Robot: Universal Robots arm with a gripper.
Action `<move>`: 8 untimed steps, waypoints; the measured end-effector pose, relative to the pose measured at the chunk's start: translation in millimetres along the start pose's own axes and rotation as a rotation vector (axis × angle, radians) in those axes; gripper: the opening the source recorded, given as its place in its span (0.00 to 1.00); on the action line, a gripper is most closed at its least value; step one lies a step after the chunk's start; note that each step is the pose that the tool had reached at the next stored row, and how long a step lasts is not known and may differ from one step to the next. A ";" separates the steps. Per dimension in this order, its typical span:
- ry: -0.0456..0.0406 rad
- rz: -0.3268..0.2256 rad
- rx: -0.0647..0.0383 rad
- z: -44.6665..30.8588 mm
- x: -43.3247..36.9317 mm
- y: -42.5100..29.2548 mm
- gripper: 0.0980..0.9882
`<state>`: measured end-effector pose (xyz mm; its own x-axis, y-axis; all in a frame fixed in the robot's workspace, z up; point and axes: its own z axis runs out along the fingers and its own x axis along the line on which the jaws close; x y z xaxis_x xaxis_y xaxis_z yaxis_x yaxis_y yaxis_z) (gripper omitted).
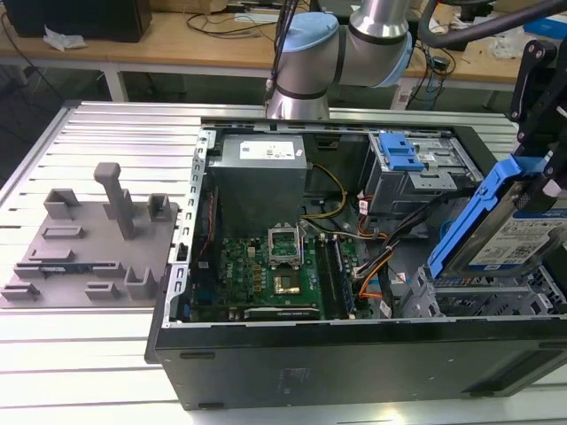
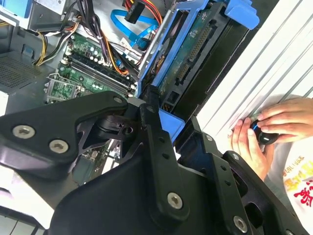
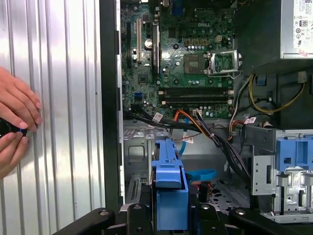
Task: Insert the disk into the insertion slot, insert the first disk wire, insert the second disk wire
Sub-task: 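Insert the disk into the insertion slot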
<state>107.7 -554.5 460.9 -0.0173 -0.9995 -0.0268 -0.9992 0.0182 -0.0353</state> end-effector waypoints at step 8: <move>-0.0001 0.000 0.000 8.6 0.6 0.3 0.30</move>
<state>107.7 -554.8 452.3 -0.0173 -0.9995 -0.0268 -0.9992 0.0182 -0.0353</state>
